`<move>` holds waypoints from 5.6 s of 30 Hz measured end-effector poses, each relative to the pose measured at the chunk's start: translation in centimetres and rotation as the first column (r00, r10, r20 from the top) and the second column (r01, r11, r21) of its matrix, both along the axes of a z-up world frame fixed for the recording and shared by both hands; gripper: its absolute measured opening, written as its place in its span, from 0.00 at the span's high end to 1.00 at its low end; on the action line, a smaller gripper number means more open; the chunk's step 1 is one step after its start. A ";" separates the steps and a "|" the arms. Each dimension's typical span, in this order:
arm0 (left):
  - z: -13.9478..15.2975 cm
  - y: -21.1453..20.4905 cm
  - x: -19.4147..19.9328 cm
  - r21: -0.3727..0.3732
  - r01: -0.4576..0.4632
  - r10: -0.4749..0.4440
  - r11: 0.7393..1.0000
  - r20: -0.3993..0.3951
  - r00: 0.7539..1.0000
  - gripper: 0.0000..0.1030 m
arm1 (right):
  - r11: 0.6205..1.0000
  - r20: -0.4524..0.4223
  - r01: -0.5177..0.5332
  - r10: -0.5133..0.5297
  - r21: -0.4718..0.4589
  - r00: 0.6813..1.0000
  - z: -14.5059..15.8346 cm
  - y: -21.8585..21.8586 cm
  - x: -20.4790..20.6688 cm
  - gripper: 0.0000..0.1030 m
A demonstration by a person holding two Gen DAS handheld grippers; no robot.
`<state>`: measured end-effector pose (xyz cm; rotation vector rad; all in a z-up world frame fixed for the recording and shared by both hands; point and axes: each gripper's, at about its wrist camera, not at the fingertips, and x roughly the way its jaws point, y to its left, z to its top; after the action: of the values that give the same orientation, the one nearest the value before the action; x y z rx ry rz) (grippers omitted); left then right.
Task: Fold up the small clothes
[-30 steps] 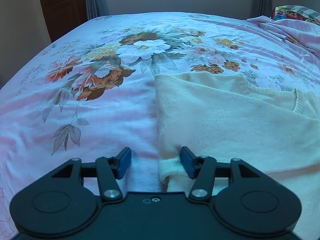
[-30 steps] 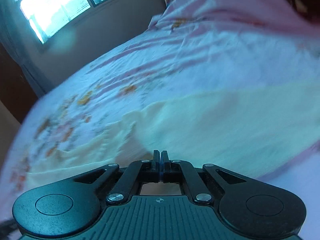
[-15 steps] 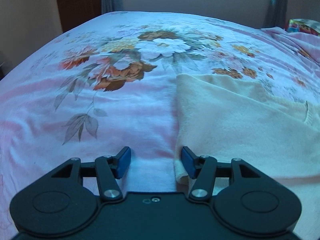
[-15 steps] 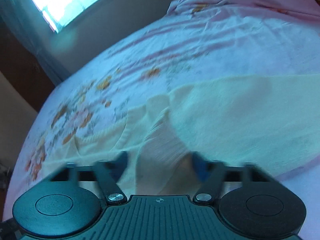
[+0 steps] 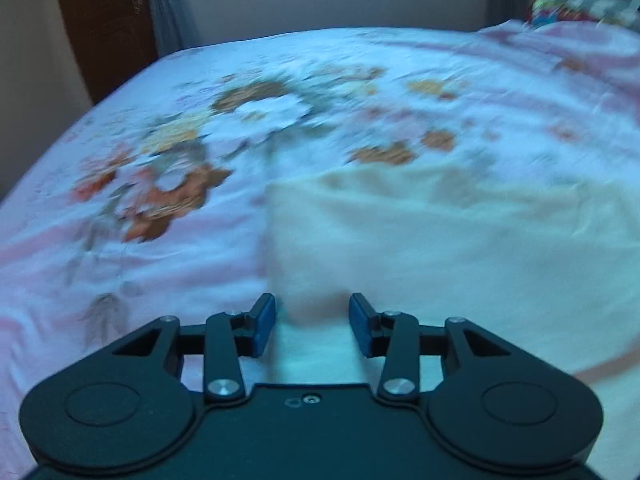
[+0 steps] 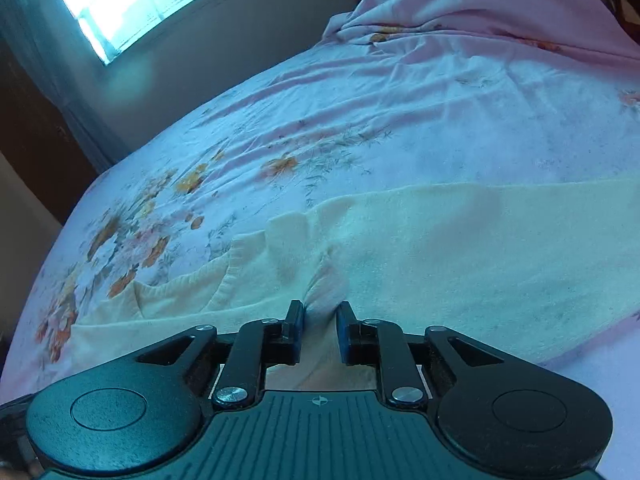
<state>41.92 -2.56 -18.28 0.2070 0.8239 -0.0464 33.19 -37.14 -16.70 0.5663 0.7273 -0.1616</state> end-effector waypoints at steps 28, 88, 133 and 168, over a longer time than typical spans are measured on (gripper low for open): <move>2.5 1.3 -2.3 -0.022 -0.004 0.005 1.000 0.050 0.999 0.66 | 0.973 -0.053 0.001 -0.014 -0.231 0.998 1.7 0.0 1.7 0.89; 0.3 -1.7 -2.7 0.023 0.050 -0.051 0.998 0.017 0.999 0.52 | 0.987 0.128 -0.125 0.111 0.103 0.985 1.7 -1.5 0.3 0.91; -0.3 -22.4 -7.0 -0.089 0.272 -0.277 0.958 -0.057 0.959 0.48 | 0.732 -0.083 0.618 -0.624 0.286 0.777 -3.1 -27.8 -16.9 0.59; 3.7 1.7 -3.3 -0.299 -0.021 0.000 0.954 -0.068 0.998 0.30 | 0.911 0.089 -0.411 0.411 -0.018 0.907 -0.1 14.0 0.2 0.98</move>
<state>38.64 -0.83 -14.58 -0.0858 0.8739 -0.1679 33.42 -23.14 -16.82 0.4070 0.7423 0.2574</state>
